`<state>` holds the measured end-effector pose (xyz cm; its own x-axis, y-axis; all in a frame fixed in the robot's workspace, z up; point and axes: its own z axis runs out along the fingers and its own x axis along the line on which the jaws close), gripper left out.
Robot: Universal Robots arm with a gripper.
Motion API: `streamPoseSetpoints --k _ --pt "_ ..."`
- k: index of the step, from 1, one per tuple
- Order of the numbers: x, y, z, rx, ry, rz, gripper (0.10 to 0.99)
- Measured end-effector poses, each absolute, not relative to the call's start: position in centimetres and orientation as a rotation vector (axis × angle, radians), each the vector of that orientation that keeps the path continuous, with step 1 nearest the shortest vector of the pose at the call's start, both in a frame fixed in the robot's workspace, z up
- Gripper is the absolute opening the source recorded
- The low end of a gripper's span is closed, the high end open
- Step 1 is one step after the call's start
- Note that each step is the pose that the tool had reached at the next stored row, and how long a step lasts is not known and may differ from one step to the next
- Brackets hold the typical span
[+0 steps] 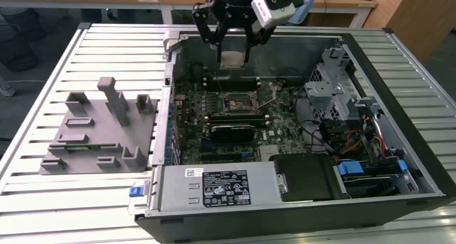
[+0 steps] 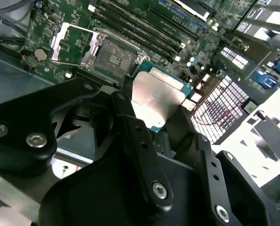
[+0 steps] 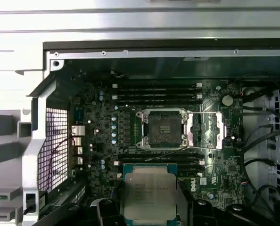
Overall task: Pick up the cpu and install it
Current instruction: 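Place the cpu into insertion slot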
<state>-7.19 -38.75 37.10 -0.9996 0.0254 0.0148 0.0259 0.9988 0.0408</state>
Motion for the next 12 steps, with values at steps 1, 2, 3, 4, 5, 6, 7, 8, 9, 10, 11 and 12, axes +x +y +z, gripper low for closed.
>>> streamPoseSetpoints --k 1,2,3,4,5,6,7,8,9,10,11,12 --pt "-7.18 -38.75 37.11 -0.040 -3.126 -0.064 0.533" --pt "-7.18 -38.75 37.10 -0.041 -3.126 -0.064 0.533" --pt "-7.18 -38.75 37.10 -0.044 -3.126 -0.064 0.533" --pt "-7.18 -38.75 37.10 -0.054 -3.126 -0.064 0.533" --pt "-7.17 -38.75 37.10 -0.073 -3.126 -0.064 0.533" --pt "-7.17 -38.75 37.09 -0.121 -3.125 -0.065 0.533" --pt "-7.18 -38.75 37.07 -0.174 -3.124 -0.065 0.533" --pt "-7.18 -38.75 37.06 -0.202 -3.122 -0.065 0.533" --pt "-7.18 -38.75 37.01 -0.254 -3.119 -0.065 0.533" --pt "-7.18 -38.75 37.00 -0.281 -3.117 -0.066 0.533" --pt "-7.18 -38.75 36.97 -0.308 -3.115 -0.066 0.533" --pt "-7.18 -38.75 36.96 -0.335 -3.113 -0.066 0.533"
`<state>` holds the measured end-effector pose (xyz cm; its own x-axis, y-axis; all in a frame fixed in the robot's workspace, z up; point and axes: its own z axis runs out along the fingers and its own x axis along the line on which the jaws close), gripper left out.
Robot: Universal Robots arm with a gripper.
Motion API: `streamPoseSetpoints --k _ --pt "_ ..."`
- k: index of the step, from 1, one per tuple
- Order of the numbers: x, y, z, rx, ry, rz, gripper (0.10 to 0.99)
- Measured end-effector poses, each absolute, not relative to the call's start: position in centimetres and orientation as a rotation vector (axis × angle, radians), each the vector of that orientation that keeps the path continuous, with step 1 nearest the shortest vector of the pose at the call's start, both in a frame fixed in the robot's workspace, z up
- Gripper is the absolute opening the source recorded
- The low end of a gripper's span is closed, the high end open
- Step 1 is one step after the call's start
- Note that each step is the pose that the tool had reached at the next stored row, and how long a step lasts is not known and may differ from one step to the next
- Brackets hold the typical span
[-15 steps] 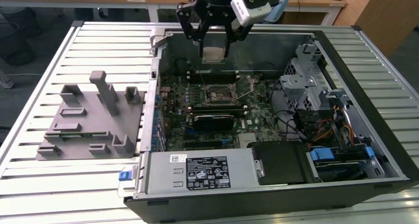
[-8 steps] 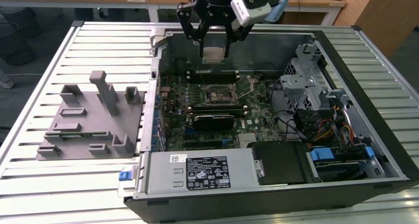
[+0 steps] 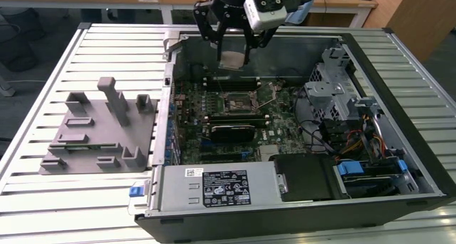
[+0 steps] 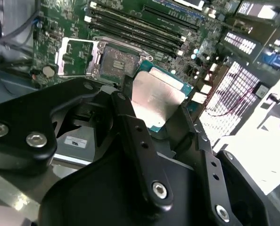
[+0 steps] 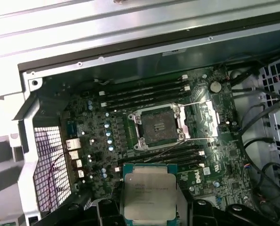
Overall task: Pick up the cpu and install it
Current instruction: 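Place the cpu into insertion slot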
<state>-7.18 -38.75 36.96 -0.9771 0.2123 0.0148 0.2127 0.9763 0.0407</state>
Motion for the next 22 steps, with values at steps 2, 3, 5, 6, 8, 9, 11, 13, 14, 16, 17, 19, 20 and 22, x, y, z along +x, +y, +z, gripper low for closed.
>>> streamPoseSetpoints --k 2,3,5,6,8,9,11,13,14,16,17,19,20,22 --pt "-7.18 -38.75 36.92 -0.390 -3.107 -0.066 0.533" --pt "-7.18 -38.75 36.90 -0.416 -3.104 -0.066 0.533" --pt "-7.18 -38.75 36.86 -0.468 -3.097 -0.067 0.533" --pt "-7.18 -38.75 36.84 -0.495 -3.093 -0.067 0.533" --pt "-7.18 -38.74 36.78 -0.575 -3.081 -0.067 0.533" --pt "-7.18 -38.74 36.77 -0.600 -3.076 -0.067 0.533" --pt "-7.18 -38.74 36.72 -0.650 -3.067 -0.067 0.533" --pt "-7.18 -38.74 36.68 -0.698 -3.057 -0.068 0.533" --pt "-7.18 -38.73 36.66 -0.722 -3.052 -0.068 0.533" --pt "-7.18 -38.73 36.61 -0.770 -3.041 -0.068 0.533" --pt "-7.18 -38.72 36.59 -0.794 -3.035 -0.068 0.533" --pt "-7.18 -38.71 36.55 -0.839 -3.023 -0.068 0.533" --pt "-7.18 -38.71 36.53 -0.862 -3.017 -0.068 0.533" --pt "-7.18 -38.71 36.48 -0.909 -3.004 -0.068 0.533"
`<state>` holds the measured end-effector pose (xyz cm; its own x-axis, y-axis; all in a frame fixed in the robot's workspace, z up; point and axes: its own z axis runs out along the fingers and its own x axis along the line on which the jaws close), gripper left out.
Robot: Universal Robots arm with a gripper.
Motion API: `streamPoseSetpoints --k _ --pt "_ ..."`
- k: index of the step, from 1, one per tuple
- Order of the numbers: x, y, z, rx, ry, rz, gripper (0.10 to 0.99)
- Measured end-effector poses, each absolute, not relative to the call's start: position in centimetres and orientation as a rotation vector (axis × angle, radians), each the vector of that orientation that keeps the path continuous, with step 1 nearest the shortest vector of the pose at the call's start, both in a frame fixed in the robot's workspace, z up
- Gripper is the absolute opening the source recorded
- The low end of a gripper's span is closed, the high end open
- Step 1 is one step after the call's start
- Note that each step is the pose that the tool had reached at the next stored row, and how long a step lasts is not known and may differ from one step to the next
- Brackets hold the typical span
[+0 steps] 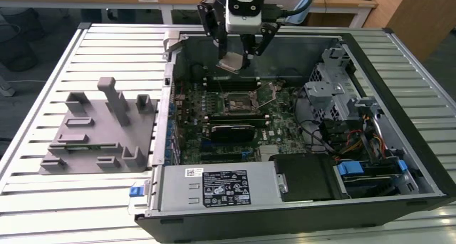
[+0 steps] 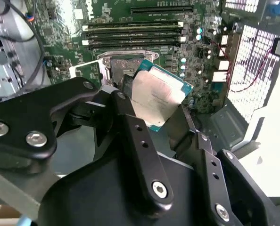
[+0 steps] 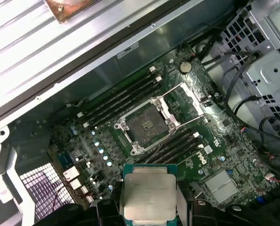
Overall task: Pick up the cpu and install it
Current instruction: 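Place the cpu into insertion slot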
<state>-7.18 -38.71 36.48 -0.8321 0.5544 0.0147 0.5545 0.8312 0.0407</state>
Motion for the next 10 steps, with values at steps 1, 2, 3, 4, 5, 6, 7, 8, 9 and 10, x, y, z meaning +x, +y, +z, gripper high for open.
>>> streamPoseSetpoints --k 1,2,3,4,5,6,7,8,9,10 --pt "-7.18 -38.70 36.46 -0.932 -2.997 -0.068 0.533" --pt "-7.18 -38.70 36.44 -0.954 -2.991 -0.068 0.533" --pt "-7.18 -38.69 36.41 -0.978 -2.983 -0.068 0.533" --pt "-7.18 -38.69 36.39 -1.000 -2.976 -0.068 0.533" --pt "-7.18 -38.69 36.37 -1.023 -2.969 -0.068 0.533" --pt "-7.18 -38.68 36.34 -1.047 -2.961 -0.068 0.533" --pt "-7.18 -38.68 36.32 -1.070 -2.953 -0.068 0.533" --pt "-7.18 -38.68 36.30 -1.092 -2.945 -0.068 0.533" --pt "-7.18 -38.67 36.27 -1.115 -2.937 -0.068 0.533" --pt "-7.18 -38.67 36.25 -1.138 -2.929 -0.068 0.533"
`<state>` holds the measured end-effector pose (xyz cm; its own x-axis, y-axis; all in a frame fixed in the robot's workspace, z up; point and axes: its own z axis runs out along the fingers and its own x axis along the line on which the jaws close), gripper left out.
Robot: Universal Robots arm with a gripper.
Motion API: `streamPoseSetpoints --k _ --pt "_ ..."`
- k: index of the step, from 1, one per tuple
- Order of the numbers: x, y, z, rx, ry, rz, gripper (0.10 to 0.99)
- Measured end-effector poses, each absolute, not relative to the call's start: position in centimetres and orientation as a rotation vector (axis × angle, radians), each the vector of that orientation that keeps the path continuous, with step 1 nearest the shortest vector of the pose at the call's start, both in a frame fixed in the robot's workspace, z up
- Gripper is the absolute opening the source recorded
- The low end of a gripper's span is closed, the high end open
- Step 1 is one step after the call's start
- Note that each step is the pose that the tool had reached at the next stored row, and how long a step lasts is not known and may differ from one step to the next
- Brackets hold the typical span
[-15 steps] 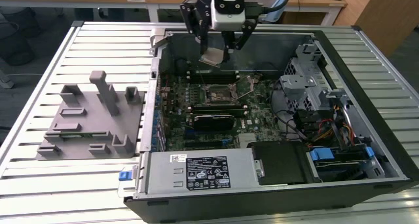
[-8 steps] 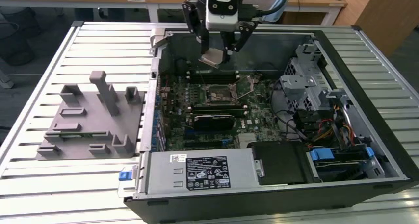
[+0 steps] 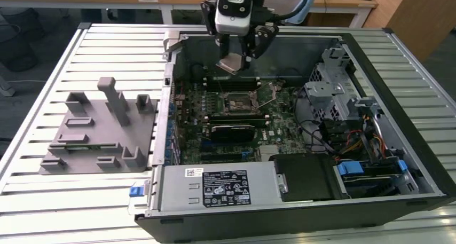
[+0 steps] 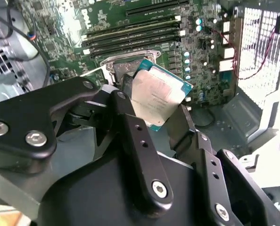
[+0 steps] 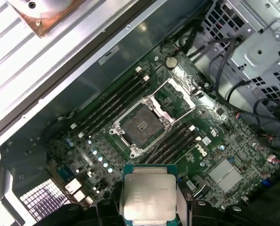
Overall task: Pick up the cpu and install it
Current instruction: 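Place the cpu into insertion slot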
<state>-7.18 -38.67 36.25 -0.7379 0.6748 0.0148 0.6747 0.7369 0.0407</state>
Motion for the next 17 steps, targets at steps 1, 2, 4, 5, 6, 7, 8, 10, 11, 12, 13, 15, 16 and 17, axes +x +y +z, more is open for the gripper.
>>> streamPoseSetpoints --k 1,2,4,5,6,7,8,10,11,12,13,15,16,17 --pt "-7.18 -38.67 36.23 1.160 2.917 0.068 0.533" --pt "-7.18 -38.66 36.20 1.183 2.908 0.068 0.533" --pt "-7.18 -38.65 36.16 1.227 2.889 0.068 0.533" --pt "-7.18 -38.65 36.13 1.249 2.879 0.068 0.533" --pt "-7.18 -38.65 36.11 1.271 2.869 0.068 0.533" --pt "-7.18 -38.64 36.09 1.293 2.859 0.068 0.533" --pt "-7.18 -38.64 36.06 1.315 2.848 0.068 0.533" --pt "-7.18 -38.63 36.01 1.358 2.827 0.068 0.533" --pt "-7.18 -38.63 35.99 1.378 2.817 0.067 0.533" --pt "-7.18 -38.62 35.96 1.400 2.806 0.067 0.533" --pt "-7.18 -38.62 35.93 1.419 2.796 0.067 0.533" --pt "-7.18 -38.61 35.85 1.458 2.775 0.066 0.533" --pt "-7.18 -38.61 35.81 1.477 2.765 0.066 0.533" --pt "-7.18 -38.60 35.79 1.494 2.755 0.066 0.533"
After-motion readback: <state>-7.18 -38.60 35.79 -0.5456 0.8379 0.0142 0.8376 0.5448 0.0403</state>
